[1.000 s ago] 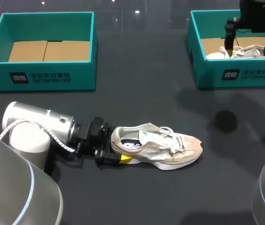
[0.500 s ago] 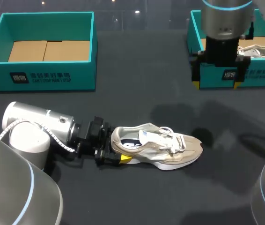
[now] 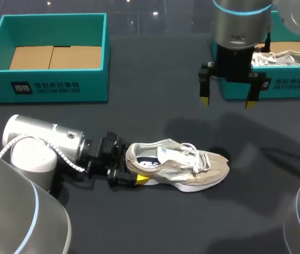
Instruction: Take the shoe out of the shoebox, open the shoe tongue, remove and reinsert the insole, then place the shoe into the shoebox
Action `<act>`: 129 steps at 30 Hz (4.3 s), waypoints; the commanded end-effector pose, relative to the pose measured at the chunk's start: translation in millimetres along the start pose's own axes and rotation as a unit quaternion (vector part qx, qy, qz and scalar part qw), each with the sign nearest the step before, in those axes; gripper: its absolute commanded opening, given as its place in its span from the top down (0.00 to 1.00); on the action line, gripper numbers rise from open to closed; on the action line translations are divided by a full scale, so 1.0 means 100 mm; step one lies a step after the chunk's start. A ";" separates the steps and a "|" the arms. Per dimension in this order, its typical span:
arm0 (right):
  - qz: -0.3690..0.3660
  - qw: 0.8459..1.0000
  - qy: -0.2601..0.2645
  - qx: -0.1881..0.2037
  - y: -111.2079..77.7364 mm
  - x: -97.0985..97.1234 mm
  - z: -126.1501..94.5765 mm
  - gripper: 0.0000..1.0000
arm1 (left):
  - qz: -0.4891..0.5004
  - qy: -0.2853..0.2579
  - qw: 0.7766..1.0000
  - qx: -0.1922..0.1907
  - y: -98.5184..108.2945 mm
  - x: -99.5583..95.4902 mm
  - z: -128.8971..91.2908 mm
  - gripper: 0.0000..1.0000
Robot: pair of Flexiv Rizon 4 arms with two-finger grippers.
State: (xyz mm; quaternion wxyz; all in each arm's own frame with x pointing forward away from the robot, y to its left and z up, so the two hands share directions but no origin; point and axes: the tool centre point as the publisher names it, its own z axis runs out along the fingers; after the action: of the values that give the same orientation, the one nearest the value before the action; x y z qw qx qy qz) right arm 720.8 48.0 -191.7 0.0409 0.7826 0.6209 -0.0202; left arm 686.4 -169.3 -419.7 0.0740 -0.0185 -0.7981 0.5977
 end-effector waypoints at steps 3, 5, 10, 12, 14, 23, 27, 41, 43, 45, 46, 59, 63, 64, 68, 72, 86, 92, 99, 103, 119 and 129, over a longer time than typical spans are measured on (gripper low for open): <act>0.000 1.000 -0.002 0.002 0.01 0.03 0.01 0.00 | 0.000 0.000 1.000 -0.001 0.01 0.00 -0.01 1.00; 0.016 1.000 -0.023 0.003 -0.04 0.12 0.03 0.00 | 0.000 0.000 1.000 -0.001 0.01 0.00 -0.01 1.00; 0.034 0.997 -0.066 -0.001 -0.28 0.53 0.18 0.00 | 0.000 0.000 1.000 -0.001 0.01 0.00 -0.01 1.00; 0.032 0.997 -0.074 0.001 -0.35 0.65 0.24 0.00 | 0.000 0.000 1.000 -0.001 0.01 0.00 -0.01 1.00; 0.052 0.994 -0.093 0.007 -0.42 0.75 0.30 0.00 | 0.000 0.000 1.000 -0.001 0.01 0.00 -0.01 1.00; 0.066 0.994 -0.080 0.020 -0.66 0.98 0.40 0.00 | 0.000 0.000 1.000 -0.001 0.01 0.00 -0.01 1.00; 0.066 0.994 -0.080 0.020 -0.66 0.98 0.40 0.00 | 0.000 0.000 1.000 -0.001 0.01 0.00 -0.01 1.00; 0.071 0.984 -0.161 0.008 -0.83 1.34 0.53 0.00 | 0.000 0.000 1.000 -0.001 0.01 0.00 -0.01 1.00; 0.063 0.984 -0.166 0.009 -0.86 1.38 0.56 0.00 | 0.000 0.000 1.000 -0.001 0.01 0.00 -0.01 1.00; 0.059 0.981 -0.181 0.016 -0.88 1.41 0.61 0.00 | 0.000 0.000 1.000 -0.001 0.01 0.00 -0.01 1.00; 0.058 0.980 -0.187 0.018 -0.89 1.42 0.62 0.00 | 0.000 0.000 1.000 -0.001 0.01 0.00 -0.01 1.00; 0.051 0.968 -0.243 0.021 -1.05 1.55 0.86 0.00 | 0.000 0.000 1.000 -0.001 0.01 0.00 -0.01 1.00; 0.052 0.967 -0.250 0.021 -1.05 1.54 0.97 0.00 | 0.000 0.000 1.000 -0.001 0.01 0.00 -0.01 1.00; 0.055 0.966 -0.252 0.023 -1.05 1.53 0.99 0.00 | 0.000 0.000 1.000 -0.001 0.01 0.00 -0.01 1.00; 0.067 0.964 -0.255 0.025 -1.02 1.50 1.05 0.00 | 0.000 0.000 1.000 -0.001 0.01 0.00 -0.01 1.00; 0.070 0.964 -0.257 0.024 -0.99 1.48 1.11 0.00 | 0.000 0.000 1.000 -0.001 0.01 0.00 -0.01 1.00; 0.080 0.964 -0.253 0.011 -0.89 1.35 1.18 0.00 | 0.000 0.000 1.000 -0.001 0.01 0.00 -0.01 1.00; 0.085 0.965 -0.250 0.007 -0.84 1.30 1.24 0.00 | 0.000 0.000 1.000 -0.001 0.01 0.00 -0.01 1.00; 0.102 0.965 -0.243 0.005 -0.79 1.18 1.29 0.00 | 0.000 0.000 1.000 -0.001 0.01 0.00 -0.01 1.00; 0.108 0.964 -0.242 0.005 -0.75 1.12 1.34 0.00 | 0.000 0.000 1.000 -0.001 0.01 0.00 -0.01 1.00; 0.126 0.965 -0.229 0.011 -0.60 0.99 1.41 0.00 | 0.000 0.000 1.000 -0.001 0.01 0.00 -0.01 1.00; 0.140 0.965 -0.222 0.003 -0.65 0.92 1.37 0.51 | 0.000 0.000 1.000 -0.001 0.01 0.00 -0.01 1.00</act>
State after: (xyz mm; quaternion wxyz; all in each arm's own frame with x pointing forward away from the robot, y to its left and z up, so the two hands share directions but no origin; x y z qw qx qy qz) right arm 688.3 142.4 -338.8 0.1301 0.7126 0.6501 -0.2293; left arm 686.4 -169.4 -419.5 0.0741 -0.0186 -0.7980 0.5978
